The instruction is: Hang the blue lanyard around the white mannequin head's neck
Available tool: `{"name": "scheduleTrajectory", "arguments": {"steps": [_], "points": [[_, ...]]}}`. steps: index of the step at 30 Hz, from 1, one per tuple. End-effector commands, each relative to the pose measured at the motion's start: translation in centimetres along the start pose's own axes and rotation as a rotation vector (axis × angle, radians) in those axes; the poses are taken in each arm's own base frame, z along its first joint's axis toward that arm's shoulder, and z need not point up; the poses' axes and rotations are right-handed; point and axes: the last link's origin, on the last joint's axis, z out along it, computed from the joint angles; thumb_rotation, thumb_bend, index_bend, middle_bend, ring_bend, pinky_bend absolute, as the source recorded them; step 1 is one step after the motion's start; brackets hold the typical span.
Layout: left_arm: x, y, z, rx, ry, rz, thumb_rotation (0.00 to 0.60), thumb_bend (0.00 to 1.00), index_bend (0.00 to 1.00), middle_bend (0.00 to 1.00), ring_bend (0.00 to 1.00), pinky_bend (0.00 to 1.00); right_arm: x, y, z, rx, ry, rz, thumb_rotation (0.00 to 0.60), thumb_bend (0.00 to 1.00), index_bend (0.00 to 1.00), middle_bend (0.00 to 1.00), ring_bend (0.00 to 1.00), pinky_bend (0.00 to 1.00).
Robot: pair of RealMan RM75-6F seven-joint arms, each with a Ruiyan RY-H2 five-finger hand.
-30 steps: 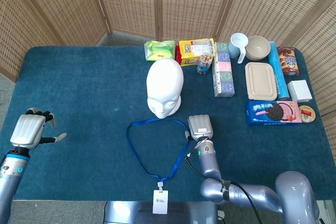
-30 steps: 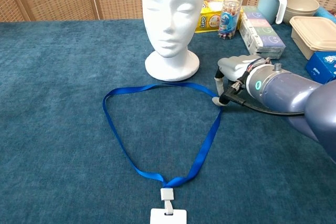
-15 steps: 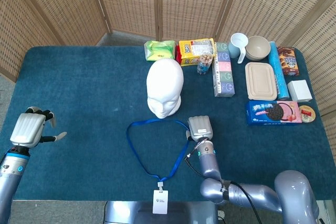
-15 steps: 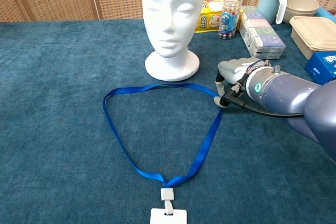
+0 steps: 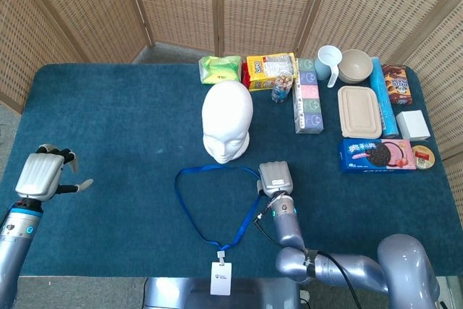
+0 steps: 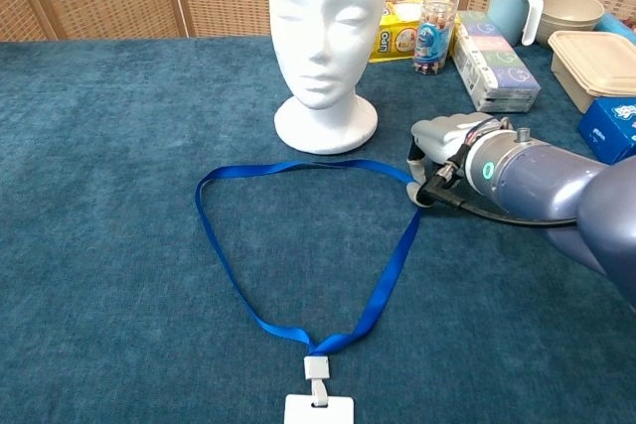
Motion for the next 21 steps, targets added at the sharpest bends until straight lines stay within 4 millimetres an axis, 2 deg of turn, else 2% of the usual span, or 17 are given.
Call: {"name": "scheduleTrajectory", "arguments": {"steps": [1,12,15,21], "points": [[0.0,0.0,0.1,0.003,-0.006,0.001,0.389,0.12,0.63,0.53,0.53,0.29,0.0,-0.1,0.0,0.002,0.001,-0.004,0.459,0.57,0.58,0.95,1.00,1.00],[-0.8,0.9,0.6,0.025,-0.064,0.008,0.391,0.13,0.63,0.54,0.54,0.47,-0.1,-0.3,-0.3,0.012,0.011,-0.023,0.492,0.58,0.58,0.95,1.00,1.00],[-1.1,1.6,1.1,0.020,-0.096,0.018,0.388,0.13,0.63,0.57,0.59,0.55,-0.1,-0.3,-0.4,0.016,0.011,-0.019,0.493,0.58,0.58,0.95,1.00,1.00],[-1.4,3.7,2.4,-0.018,-0.137,0.041,0.384,0.13,0.63,0.71,0.74,0.73,-0.1,-0.5,-0.7,0.029,0.012,-0.014,0.492,0.58,0.59,0.95,1.00,1.00]]}}
